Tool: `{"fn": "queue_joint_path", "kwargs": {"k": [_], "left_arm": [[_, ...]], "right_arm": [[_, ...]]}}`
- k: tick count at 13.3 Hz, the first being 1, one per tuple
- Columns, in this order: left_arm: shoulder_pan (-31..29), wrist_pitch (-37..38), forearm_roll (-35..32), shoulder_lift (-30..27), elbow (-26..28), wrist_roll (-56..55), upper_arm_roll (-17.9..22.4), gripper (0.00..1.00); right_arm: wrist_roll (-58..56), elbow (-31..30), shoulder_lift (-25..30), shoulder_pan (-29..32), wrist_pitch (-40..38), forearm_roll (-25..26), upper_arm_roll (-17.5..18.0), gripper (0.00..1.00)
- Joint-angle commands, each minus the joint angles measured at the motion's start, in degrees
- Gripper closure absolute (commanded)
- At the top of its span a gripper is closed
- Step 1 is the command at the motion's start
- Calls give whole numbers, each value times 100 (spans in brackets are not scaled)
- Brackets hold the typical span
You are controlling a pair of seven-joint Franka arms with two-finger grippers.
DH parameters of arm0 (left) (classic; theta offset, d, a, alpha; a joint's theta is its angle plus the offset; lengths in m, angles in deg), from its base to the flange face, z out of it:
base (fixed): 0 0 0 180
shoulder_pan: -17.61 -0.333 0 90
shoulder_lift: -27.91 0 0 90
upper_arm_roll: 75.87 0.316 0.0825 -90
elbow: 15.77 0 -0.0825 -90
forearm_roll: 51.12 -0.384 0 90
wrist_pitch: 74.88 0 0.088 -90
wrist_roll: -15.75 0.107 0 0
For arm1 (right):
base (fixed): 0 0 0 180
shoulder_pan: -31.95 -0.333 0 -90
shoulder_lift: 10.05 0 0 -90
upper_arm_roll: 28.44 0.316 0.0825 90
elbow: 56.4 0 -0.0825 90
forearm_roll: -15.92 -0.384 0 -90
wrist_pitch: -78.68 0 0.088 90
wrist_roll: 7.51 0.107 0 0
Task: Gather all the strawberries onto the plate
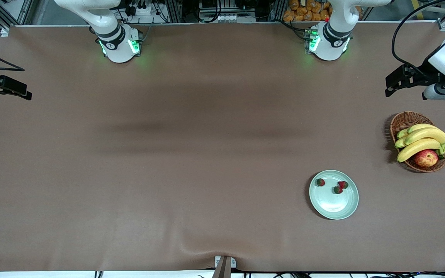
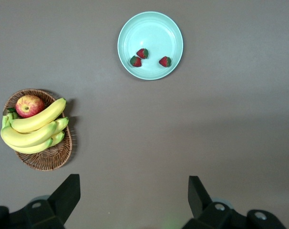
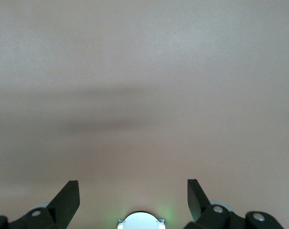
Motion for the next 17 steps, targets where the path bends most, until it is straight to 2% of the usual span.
{"fn": "queue_joint_path", "kwargs": {"k": [1, 6, 17], "left_arm": [[-42, 198, 82, -43, -53, 135, -9, 0], [-33, 269, 90, -35, -36, 30, -35, 0], [-42, 269, 108, -35, -1, 21, -35, 0]], "right_arm": [[59, 46, 54, -19, -57, -32, -3, 0], [15, 169, 81, -2, -294, -41, -21, 0], [14, 169, 89, -2, -303, -41, -29, 0]]}}
